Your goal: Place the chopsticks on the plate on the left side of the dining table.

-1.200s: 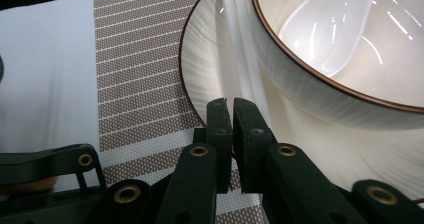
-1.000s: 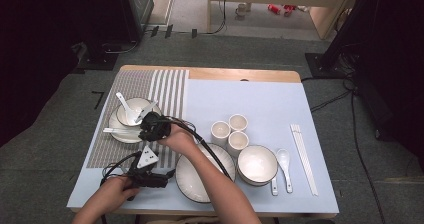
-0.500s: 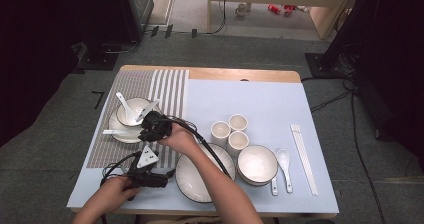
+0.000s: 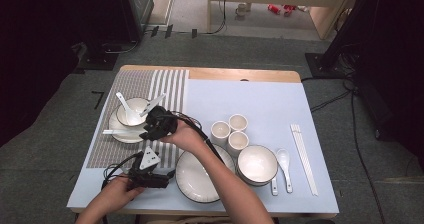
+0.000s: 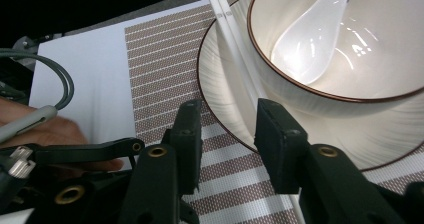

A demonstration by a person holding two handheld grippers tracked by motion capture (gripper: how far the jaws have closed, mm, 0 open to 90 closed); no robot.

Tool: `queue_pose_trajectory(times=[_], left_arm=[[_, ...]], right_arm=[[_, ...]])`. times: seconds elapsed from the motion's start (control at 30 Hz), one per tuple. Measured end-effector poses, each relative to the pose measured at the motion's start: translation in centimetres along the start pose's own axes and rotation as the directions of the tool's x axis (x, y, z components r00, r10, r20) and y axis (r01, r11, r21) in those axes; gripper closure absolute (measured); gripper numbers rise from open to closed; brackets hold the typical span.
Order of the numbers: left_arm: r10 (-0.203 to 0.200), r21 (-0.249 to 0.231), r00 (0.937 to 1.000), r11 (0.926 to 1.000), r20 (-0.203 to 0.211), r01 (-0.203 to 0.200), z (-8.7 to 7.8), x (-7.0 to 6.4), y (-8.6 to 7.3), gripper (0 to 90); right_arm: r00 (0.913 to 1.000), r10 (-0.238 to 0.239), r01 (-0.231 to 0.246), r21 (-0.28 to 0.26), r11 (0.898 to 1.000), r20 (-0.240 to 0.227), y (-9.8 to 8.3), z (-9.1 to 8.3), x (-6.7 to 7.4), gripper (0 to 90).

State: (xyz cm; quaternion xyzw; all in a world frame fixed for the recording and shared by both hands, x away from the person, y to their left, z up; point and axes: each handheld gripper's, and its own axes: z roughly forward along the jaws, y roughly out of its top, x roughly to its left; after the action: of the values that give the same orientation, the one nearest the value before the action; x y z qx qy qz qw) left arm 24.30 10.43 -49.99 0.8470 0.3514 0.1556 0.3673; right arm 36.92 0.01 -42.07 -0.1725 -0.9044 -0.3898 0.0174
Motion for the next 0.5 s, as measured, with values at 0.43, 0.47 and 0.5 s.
queue_pose_trajectory(times=[0.43, 0.47, 0.5], left_arm=[[-0.001, 0.002, 1.0, 1.0, 0.003, 0.001, 0.0, 0.0, 0.1, 13.1], [-0.001, 0.002, 1.0, 1.0, 0.003, 0.001, 0.0, 0.0, 0.1, 13.1], [-0.001, 0.002, 1.0, 1.0, 0.004, 0.001, 0.0, 0.0, 0.1, 13.1]], right_arm=[[0.9985, 0.016, -0.014, -0.046, 0.999, 0.053, -0.5, -3.2, -0.1, 52.1], [0.9985, 0.016, -0.014, -0.046, 0.999, 0.053, -0.5, -3.2, -0.1, 52.1], [0.9983, 0.014, -0.011, -0.05, 0.999, 0.057, -0.6, -3.4, -0.1, 50.9]])
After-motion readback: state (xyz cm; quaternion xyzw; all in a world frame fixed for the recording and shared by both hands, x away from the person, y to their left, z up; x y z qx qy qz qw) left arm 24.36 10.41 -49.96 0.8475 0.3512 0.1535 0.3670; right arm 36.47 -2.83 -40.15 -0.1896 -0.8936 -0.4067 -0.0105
